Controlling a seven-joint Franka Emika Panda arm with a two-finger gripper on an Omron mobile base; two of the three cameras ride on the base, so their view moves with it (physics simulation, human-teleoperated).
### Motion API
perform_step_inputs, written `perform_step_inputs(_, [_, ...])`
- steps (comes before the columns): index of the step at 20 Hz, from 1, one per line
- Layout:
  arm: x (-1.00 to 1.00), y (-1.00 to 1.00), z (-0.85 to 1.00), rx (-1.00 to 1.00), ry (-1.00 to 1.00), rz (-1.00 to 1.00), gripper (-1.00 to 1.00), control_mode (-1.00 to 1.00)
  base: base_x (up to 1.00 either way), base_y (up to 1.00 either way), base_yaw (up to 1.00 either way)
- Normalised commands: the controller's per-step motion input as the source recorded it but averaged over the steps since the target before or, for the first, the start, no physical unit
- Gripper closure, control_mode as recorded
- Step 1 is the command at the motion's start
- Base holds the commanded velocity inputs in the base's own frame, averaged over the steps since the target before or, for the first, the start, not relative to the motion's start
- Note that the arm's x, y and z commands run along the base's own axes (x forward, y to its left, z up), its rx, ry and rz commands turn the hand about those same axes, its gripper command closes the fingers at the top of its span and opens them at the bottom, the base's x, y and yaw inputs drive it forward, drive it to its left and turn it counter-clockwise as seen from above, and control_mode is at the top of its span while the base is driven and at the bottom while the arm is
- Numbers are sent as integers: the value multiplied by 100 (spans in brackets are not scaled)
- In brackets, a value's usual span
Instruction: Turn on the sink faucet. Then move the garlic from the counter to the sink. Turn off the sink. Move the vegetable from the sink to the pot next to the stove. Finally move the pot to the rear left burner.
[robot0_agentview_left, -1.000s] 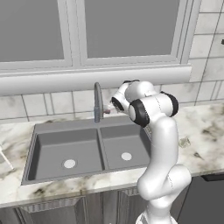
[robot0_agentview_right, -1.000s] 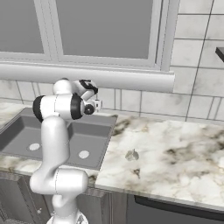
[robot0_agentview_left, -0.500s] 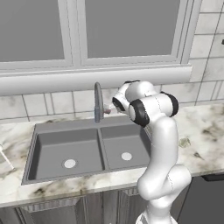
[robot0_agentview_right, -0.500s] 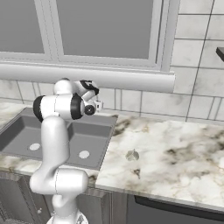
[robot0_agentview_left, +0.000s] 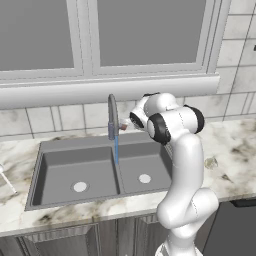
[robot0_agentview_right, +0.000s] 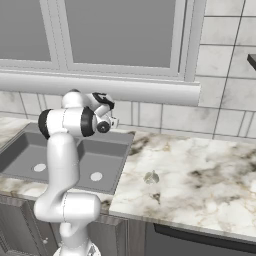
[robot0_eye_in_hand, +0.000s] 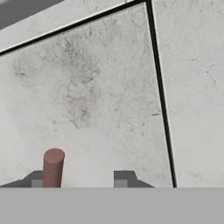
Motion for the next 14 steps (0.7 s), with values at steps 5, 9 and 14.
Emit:
perform_step_inputs(5, [0,-23,1,6,4,-3,-100,-100,0,0,0])
perform_step_inputs(9, [-10,-26,26,2,2,-5,-100,-100,0,0,0])
perform_step_inputs(14, [-24,-38,33,0,0,-5,-100,-100,0,0,0])
